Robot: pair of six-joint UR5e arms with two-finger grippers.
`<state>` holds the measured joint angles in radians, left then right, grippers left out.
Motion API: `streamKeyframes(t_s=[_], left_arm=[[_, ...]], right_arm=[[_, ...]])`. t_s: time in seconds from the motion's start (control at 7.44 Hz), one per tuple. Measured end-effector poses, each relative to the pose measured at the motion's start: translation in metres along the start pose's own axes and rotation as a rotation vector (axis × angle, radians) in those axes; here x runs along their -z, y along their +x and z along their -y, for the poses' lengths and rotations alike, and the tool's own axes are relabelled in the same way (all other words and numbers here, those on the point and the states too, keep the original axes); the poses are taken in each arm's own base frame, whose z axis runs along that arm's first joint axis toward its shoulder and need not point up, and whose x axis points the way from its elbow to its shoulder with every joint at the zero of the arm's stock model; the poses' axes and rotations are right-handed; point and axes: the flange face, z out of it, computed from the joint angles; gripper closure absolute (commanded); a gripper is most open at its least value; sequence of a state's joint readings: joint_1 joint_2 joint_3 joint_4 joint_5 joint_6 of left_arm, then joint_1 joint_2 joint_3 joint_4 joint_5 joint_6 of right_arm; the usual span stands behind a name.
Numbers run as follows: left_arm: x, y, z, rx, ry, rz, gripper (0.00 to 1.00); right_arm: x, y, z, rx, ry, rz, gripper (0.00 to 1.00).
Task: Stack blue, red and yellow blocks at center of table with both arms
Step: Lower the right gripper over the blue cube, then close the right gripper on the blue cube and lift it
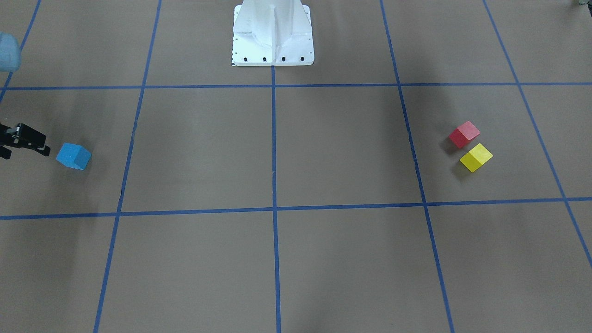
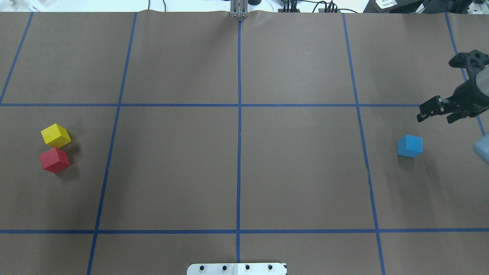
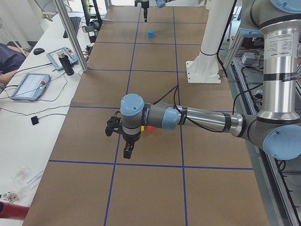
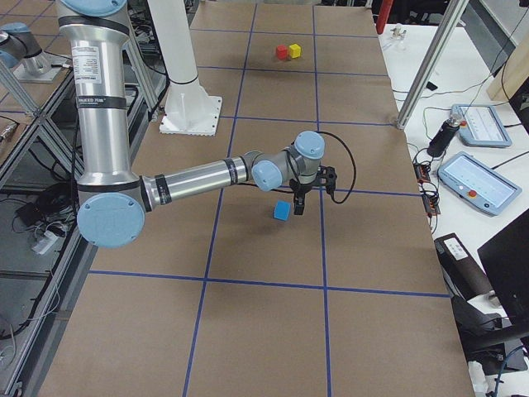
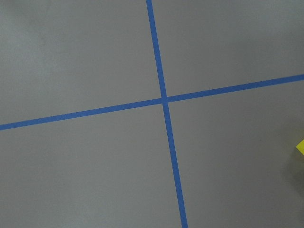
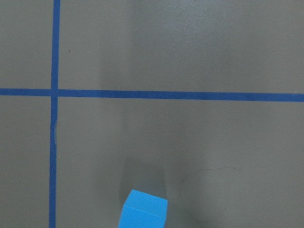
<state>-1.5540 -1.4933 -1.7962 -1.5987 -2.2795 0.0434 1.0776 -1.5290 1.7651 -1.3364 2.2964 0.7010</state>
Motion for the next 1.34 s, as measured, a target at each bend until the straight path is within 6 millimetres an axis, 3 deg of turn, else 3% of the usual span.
streamKeyframes(t_s=[0.13, 0.4, 1.07, 1.21, 1.34], left_arm=[[0.001, 0.001, 0.001, -0.005, 0.007, 0.000, 0.00], [0.002, 0.001, 0.002, -0.010, 0.014, 0.002, 0.00], [0.004, 0.003, 0.006, -0.014, 0.020, 0.002, 0.00], [0.004, 0.003, 0.007, -0.014, 0.021, 0.002, 0.00], [0.005, 0.003, 0.007, -0.015, 0.021, 0.002, 0.00]], right_arm=[[-0.014, -0.015, -0.006, -0.022, -0.003, -0.012, 0.01], [-0.032, -0.025, -0.014, -0.052, -0.022, -0.025, 0.01], [-0.067, -0.011, -0.016, -0.073, -0.078, -0.065, 0.01], [-0.072, -0.011, -0.017, -0.073, -0.087, -0.070, 0.11], [-0.077, -0.011, -0.018, -0.072, -0.094, -0.073, 0.56]])
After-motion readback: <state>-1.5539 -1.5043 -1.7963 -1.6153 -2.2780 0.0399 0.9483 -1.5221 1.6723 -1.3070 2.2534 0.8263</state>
